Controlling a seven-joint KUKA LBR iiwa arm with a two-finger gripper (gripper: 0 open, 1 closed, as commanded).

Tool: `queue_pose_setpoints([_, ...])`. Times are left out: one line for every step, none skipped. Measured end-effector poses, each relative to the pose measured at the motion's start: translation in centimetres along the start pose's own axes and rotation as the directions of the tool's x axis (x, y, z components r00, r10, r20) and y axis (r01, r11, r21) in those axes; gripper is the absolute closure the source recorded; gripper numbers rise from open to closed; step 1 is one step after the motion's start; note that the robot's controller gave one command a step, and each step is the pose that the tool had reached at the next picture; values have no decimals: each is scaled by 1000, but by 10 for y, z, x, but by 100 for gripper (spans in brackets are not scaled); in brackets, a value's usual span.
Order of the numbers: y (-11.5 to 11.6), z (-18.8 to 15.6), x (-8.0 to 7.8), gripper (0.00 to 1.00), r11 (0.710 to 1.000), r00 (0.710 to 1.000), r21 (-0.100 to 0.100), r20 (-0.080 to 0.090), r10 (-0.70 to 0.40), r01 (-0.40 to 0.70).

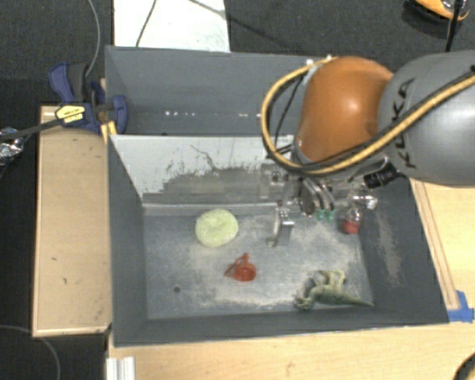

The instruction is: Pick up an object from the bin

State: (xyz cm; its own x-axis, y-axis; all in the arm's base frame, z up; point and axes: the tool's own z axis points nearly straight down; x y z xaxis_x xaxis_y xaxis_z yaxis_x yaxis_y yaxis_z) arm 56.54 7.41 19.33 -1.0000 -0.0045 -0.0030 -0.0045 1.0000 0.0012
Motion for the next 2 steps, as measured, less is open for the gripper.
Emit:
queue_pose_setpoints([18,29,-5,0,999,999,1,6,-50,50])
queue_pose_setpoints([47,88,-3,0,993,993,-1,5,-114,114])
